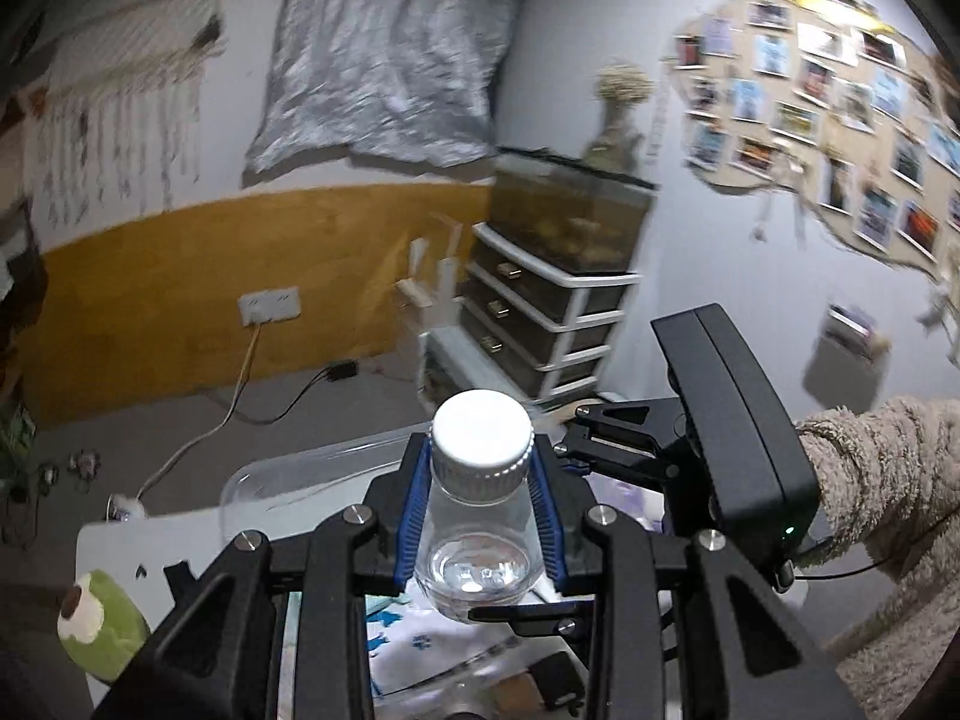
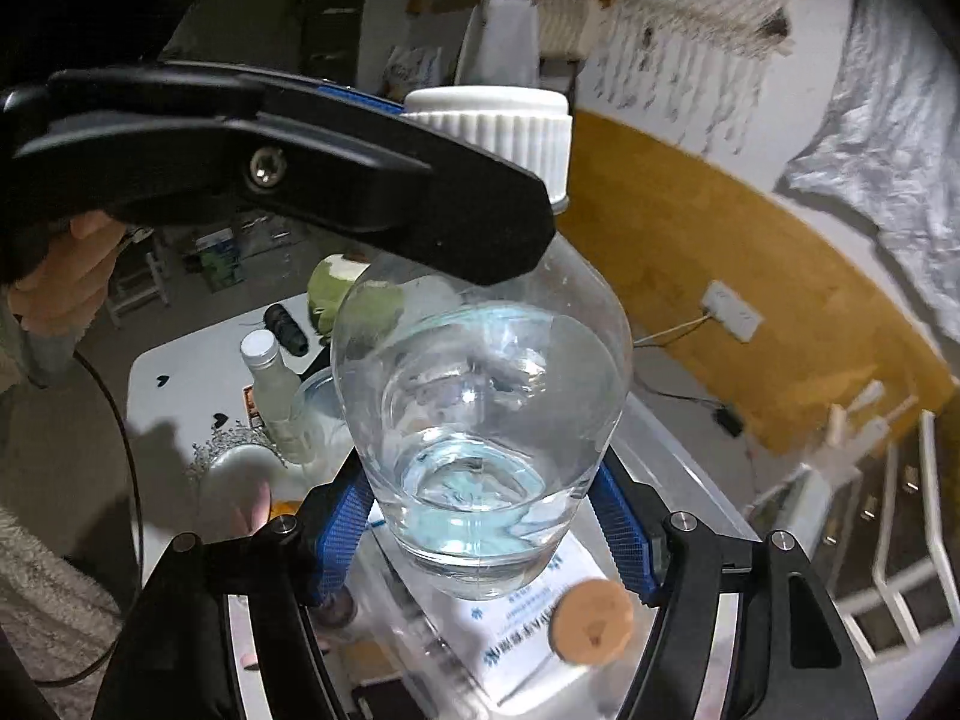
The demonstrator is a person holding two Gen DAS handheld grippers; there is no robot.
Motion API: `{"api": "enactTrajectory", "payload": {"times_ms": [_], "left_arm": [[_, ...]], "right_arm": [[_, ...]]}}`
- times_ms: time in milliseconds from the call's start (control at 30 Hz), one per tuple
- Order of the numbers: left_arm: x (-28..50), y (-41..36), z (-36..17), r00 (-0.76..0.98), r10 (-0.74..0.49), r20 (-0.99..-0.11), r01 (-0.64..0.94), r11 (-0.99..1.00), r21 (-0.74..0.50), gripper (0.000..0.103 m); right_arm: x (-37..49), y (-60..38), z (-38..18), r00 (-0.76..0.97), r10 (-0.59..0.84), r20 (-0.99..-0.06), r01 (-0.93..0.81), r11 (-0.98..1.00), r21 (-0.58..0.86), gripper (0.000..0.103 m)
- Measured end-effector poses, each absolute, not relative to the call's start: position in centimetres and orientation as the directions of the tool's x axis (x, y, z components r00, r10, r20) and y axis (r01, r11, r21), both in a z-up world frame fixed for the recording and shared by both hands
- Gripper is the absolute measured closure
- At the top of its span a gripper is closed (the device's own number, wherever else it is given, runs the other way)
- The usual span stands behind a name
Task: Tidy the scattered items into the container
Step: 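Carry the bottle with both tools over the clear plastic container, open left tool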
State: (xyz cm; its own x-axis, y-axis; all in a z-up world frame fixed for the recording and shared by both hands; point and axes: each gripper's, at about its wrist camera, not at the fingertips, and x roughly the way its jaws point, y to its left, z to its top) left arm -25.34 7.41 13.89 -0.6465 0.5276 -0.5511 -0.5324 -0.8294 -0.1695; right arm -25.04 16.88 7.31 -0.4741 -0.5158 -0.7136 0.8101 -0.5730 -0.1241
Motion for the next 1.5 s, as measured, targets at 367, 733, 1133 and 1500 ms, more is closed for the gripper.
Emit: {"api": "enactTrajectory", "payload": {"times_ms": [367,733,1133,1500], "left_arm": [[-31.1,2.6,3.0,-0.571,0.437,-0.695,-0.333,-0.897,-0.29,0.071],[-34.0,0.9,-2.7,-0.486,0.405,-0.775,-0.235,-0.914,-0.33,0.071],[-34.3,1.6,-4.7,-0.483,0.342,-0.807,-0.249,-0.936,-0.247,0.071],[-32.5,5.7,-6.6,-0.526,0.138,-0.839,-0.407,-0.907,0.106,0.068]], "right_arm": [[-32.1,12.0,-3.3,-0.195,-0.522,-0.83,0.922,-0.385,0.025,0.032],[-35.3,10.4,-9.1,-0.047,-0.484,-0.874,0.953,-0.283,0.105,0.032],[-35.9,12.7,-12.7,-0.055,-0.531,-0.846,0.957,-0.269,0.106,0.029],[-36.0,14.2,-16.1,-0.021,-0.501,-0.865,0.964,-0.238,0.114,0.03]]}}
